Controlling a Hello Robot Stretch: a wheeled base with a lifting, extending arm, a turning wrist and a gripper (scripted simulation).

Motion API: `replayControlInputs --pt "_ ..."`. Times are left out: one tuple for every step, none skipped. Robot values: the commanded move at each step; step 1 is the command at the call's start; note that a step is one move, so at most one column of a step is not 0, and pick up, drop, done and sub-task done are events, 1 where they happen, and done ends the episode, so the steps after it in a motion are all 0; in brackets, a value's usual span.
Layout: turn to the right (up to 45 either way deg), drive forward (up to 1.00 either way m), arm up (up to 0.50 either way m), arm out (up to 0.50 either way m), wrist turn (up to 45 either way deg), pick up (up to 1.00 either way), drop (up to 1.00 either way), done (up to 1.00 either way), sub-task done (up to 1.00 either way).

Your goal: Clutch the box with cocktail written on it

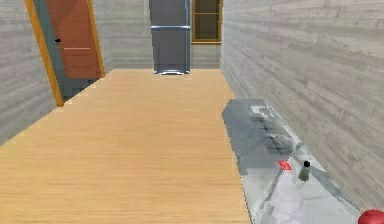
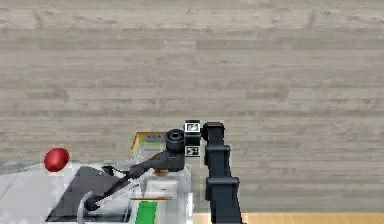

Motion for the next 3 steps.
replayControlInputs --pt "0.0 0.0 0.0 0.0 45.0 0.0 0.0 0.0 0.0" --pt "0.0 0.0 0.0 0.0 33.0 0.0 0.0 0.0 0.0" --pt "0.0 0.0 -0.3 0.0 0.0 0.0 0.0 0.0 0.0"
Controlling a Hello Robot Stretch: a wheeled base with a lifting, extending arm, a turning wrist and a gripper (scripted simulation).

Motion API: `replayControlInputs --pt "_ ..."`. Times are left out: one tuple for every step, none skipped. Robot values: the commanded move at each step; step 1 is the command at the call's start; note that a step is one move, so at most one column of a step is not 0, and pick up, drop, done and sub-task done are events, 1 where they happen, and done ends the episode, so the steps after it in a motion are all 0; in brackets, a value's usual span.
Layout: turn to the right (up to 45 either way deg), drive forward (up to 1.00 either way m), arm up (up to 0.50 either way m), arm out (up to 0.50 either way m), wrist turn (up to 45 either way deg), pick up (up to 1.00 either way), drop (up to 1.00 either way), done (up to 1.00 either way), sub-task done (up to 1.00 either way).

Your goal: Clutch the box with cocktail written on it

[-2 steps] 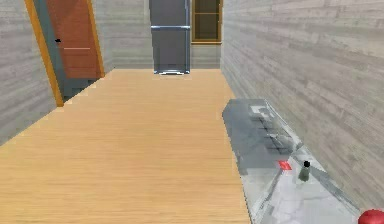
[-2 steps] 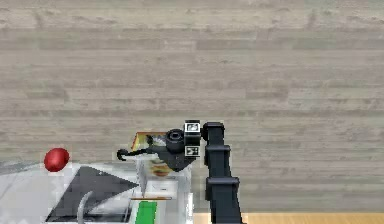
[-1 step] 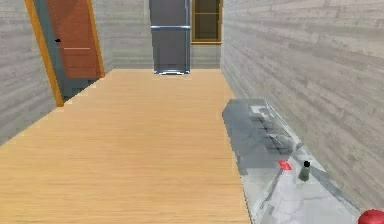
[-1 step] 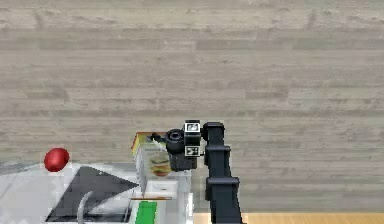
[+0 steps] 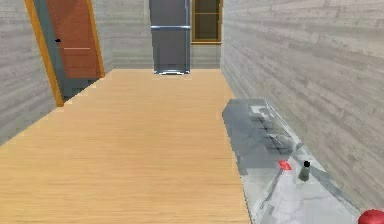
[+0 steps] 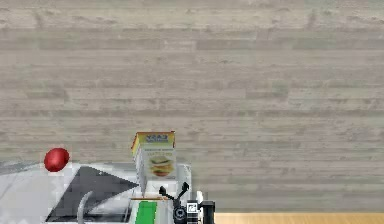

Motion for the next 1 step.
replayControlInputs --pt "0.0 0.0 0.0 0.0 0.0 1.0 0.0 0.0 0.0"
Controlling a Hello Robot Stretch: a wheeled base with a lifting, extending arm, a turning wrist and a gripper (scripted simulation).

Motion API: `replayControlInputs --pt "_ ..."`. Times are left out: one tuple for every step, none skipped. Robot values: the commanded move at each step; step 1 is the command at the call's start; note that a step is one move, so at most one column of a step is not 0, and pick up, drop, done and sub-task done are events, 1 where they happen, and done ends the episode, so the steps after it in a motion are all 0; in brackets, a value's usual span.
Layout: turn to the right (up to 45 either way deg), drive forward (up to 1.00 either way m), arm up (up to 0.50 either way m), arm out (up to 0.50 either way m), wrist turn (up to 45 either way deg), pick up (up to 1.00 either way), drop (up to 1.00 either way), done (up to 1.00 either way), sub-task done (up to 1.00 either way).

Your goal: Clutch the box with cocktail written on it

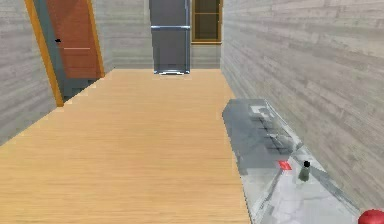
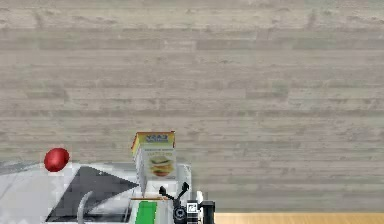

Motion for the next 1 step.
replayControlInputs --pt "0.0 0.0 0.1 0.0 0.0 0.0 0.0 0.0 0.0"
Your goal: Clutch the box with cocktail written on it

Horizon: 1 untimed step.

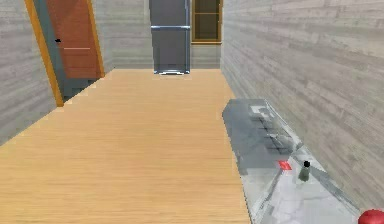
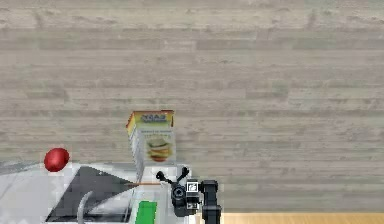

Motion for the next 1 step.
replayControlInputs --pt "0.0 0.0 0.0 0.0 0.0 0.0 0.0 1.0 0.0"
